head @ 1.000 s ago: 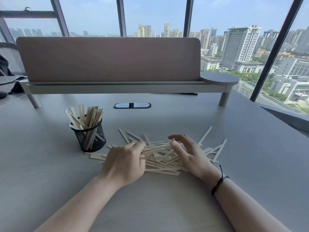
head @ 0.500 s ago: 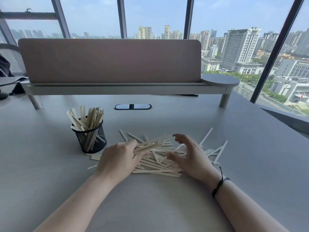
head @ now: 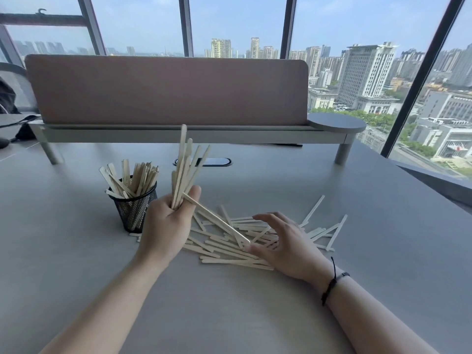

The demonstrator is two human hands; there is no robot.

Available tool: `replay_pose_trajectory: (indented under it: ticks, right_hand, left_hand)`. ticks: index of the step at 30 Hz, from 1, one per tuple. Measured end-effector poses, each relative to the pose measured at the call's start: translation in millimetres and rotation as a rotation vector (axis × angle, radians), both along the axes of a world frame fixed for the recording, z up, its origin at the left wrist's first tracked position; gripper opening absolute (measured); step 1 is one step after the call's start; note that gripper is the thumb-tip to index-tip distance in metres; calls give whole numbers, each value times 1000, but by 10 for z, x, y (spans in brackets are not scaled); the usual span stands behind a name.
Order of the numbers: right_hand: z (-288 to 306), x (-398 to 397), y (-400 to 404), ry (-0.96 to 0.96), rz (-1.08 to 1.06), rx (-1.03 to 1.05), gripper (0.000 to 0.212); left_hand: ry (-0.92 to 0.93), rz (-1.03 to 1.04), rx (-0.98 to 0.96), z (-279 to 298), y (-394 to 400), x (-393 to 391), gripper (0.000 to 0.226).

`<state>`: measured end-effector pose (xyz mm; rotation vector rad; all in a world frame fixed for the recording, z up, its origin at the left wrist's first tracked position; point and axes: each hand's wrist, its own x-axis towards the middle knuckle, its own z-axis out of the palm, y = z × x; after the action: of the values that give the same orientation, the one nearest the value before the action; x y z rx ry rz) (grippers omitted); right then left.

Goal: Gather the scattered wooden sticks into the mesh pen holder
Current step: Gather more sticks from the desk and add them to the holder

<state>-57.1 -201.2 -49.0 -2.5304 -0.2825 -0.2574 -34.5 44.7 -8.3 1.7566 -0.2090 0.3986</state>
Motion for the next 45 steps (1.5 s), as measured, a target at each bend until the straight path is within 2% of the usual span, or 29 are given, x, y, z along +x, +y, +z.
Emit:
replay_pose_trajectory:
  ticks: [3, 7, 9, 12, 15, 16, 19, 21, 23, 25, 28, 31, 35, 39, 45]
  right_hand:
    - [16, -23, 59, -31, 34, -8, 81]
    - [104, -113, 185, -61, 110, 14, 86]
    - [130, -168, 285, -100, 137, 48, 82]
    - [121, -221, 476, -148, 151, 117, 59]
    - [87, -237, 579, -110, 163, 149, 26]
    - [85, -240, 587, -61, 176, 224, 20]
    - [121, -252, 594, 103, 188, 565, 23]
    - [139, -247, 604, 146, 178, 682, 20]
    - [123, -249, 592, 90, 156, 593, 14]
    - [118, -283, 572, -12, 191, 340, 24]
    - [136, -359, 607, -124, 424, 48, 35]
    - [108, -445, 709, -95, 623, -85, 35]
    - [67, -482, 807, -57, 695, -73, 25]
    - [50, -410, 710, -94, 589, -39, 14]
    - [10, -247, 488, -127, 394, -81, 19]
  left_hand:
    - [92, -99, -227, -26, -44, 28, 62]
    - [92, -123, -177, -80, -100, 18, 61]
    - [114, -110, -169, -98, -132, 9, 55]
    - [89, -106, -99, -122, -194, -15, 52]
    - [15, -74, 5, -175, -243, -43, 62]
    - [-12, -43, 44, -191, -259, -54, 63]
    - [-52, 66, 124, -210, -305, -76, 55]
    - [-40, 96, 130, -234, -325, -71, 52]
    - [-28, 117, 121, -262, -316, -61, 54]
    - [-21, 127, 58, -259, -285, -48, 59]
    - [3, 71, -146, -236, -230, -31, 58]
    - [1, 59, -147, -224, -190, -38, 61]
    - [17, 60, -198, -231, -184, -33, 53]
    - [26, 72, -252, -223, -179, -8, 53]
    - [7, 79, -234, -217, -139, -15, 59]
